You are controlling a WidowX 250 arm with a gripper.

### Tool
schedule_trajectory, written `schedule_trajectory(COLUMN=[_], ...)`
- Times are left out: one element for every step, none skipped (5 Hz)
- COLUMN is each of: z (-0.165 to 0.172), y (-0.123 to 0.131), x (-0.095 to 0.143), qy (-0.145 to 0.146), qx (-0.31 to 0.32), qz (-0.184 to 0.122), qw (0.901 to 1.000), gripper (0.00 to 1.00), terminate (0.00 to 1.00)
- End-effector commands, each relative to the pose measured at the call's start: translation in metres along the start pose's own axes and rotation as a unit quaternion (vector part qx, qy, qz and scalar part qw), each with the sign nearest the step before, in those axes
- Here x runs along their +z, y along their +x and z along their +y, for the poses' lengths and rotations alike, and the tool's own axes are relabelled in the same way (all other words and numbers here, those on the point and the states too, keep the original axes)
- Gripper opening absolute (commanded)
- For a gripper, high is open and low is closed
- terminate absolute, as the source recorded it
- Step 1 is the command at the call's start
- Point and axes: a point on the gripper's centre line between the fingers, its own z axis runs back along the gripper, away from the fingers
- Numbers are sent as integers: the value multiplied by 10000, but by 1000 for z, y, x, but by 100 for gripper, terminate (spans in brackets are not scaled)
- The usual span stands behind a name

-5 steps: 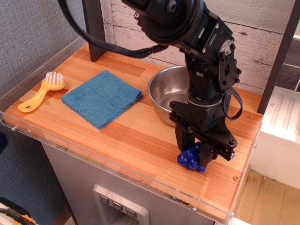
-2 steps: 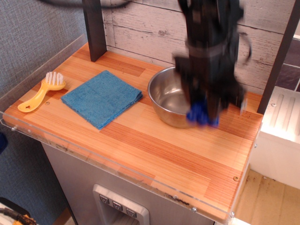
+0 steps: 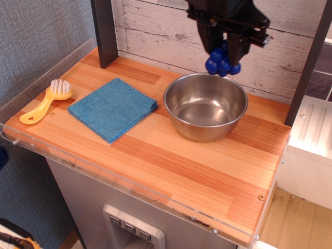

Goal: Put the purple grapes in the silver bowl

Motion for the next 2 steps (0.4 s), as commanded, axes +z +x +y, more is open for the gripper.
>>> schedule_trajectory(z=[13,13], y=[6,9], x=[2,10], qy=[-11,-50], qx=[125,114], qz=[-15,-53], qw=[9999,9999], gripper=[100,100], terminate=[0,0])
